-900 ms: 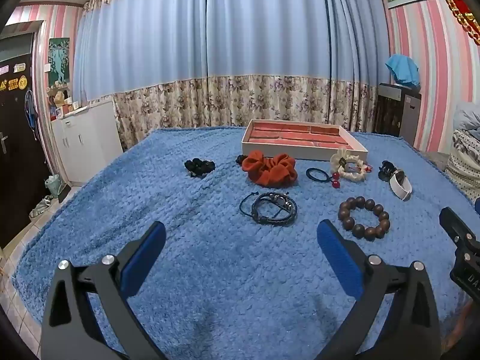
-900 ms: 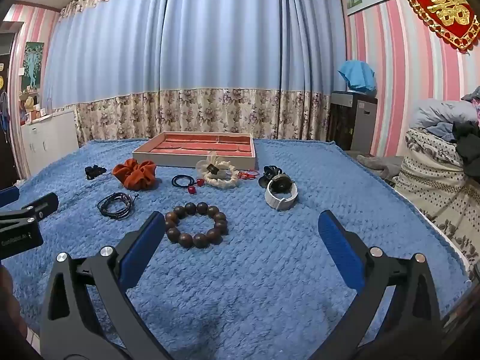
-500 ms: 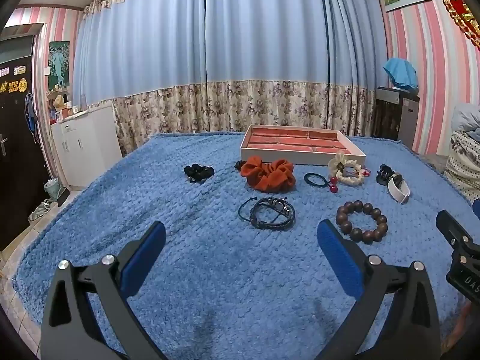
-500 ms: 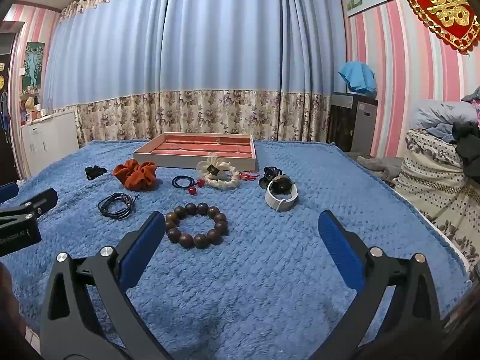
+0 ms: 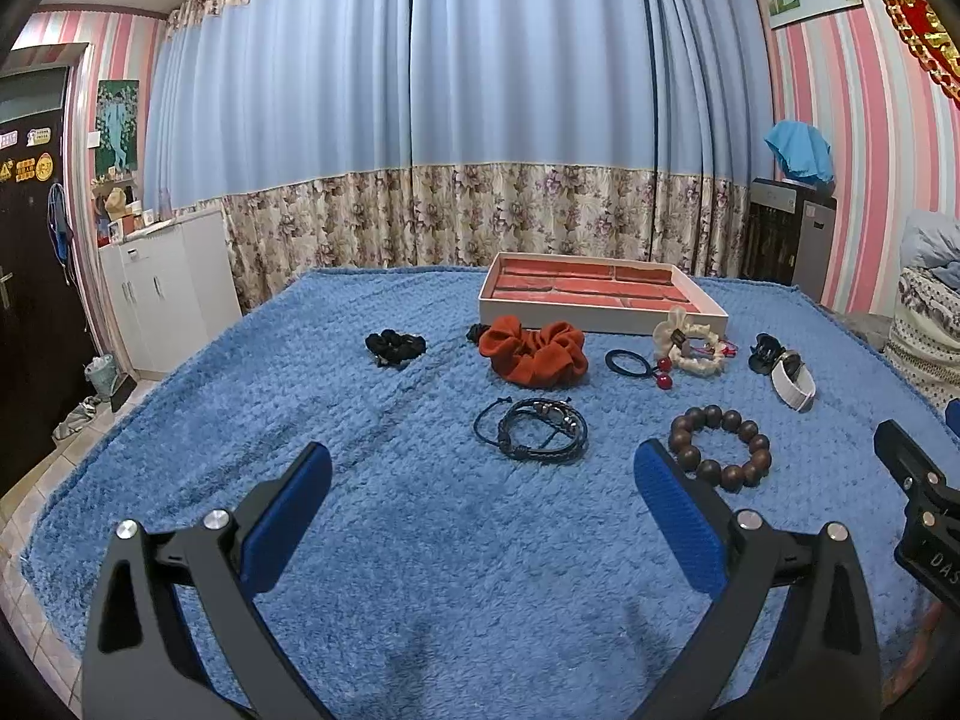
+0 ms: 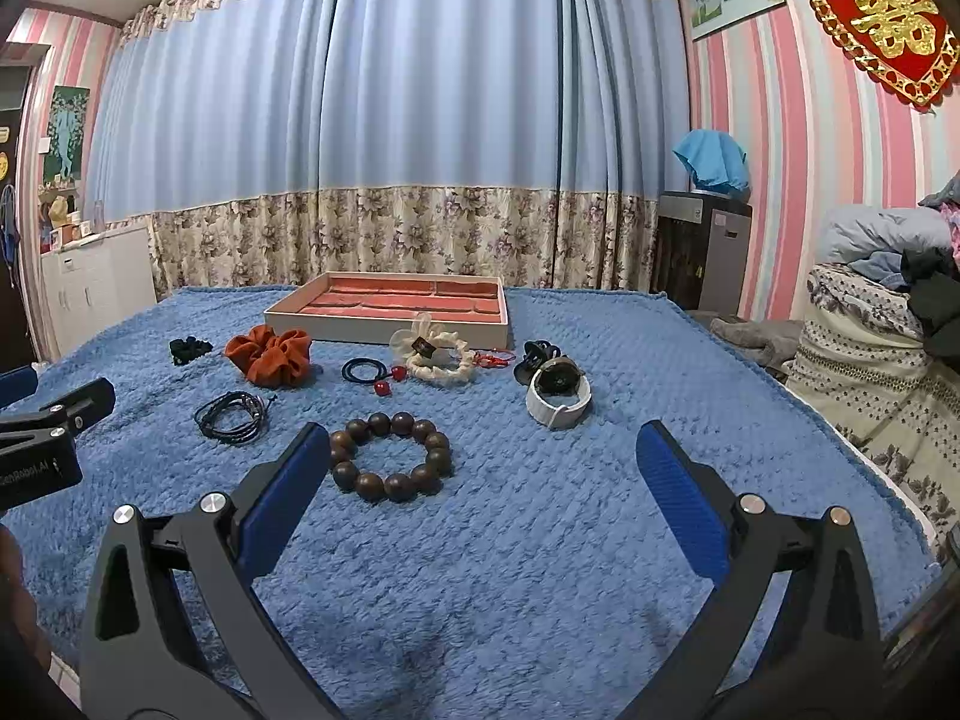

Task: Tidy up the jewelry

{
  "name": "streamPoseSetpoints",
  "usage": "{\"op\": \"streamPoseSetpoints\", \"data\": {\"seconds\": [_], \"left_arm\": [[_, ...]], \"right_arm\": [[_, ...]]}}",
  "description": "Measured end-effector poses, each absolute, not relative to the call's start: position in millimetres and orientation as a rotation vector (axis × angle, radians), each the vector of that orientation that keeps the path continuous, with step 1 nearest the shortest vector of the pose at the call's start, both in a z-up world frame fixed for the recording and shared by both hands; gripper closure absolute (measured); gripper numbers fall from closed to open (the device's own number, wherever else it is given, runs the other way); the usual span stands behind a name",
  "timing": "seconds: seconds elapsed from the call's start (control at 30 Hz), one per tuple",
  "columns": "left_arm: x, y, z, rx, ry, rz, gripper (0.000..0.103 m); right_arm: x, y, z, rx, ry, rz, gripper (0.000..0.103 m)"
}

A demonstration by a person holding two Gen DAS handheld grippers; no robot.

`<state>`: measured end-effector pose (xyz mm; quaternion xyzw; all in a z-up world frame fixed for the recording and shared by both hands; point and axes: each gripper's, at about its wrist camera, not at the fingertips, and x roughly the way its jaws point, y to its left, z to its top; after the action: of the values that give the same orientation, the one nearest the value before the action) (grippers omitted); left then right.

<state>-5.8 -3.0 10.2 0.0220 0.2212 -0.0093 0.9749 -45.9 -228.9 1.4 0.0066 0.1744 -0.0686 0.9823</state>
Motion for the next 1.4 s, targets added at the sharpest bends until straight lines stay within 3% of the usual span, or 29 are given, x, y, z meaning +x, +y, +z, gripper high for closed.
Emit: {"op": "streamPoseSetpoints", "data": {"seconds": [1.4], "left_arm": [[0.6,-5.9,3.2,0.052,0.467,-0.053,0.004]], "right_arm": [[-42.7,-234.3,-6.1,0.007,0.367,-0.168,0.004]]}}
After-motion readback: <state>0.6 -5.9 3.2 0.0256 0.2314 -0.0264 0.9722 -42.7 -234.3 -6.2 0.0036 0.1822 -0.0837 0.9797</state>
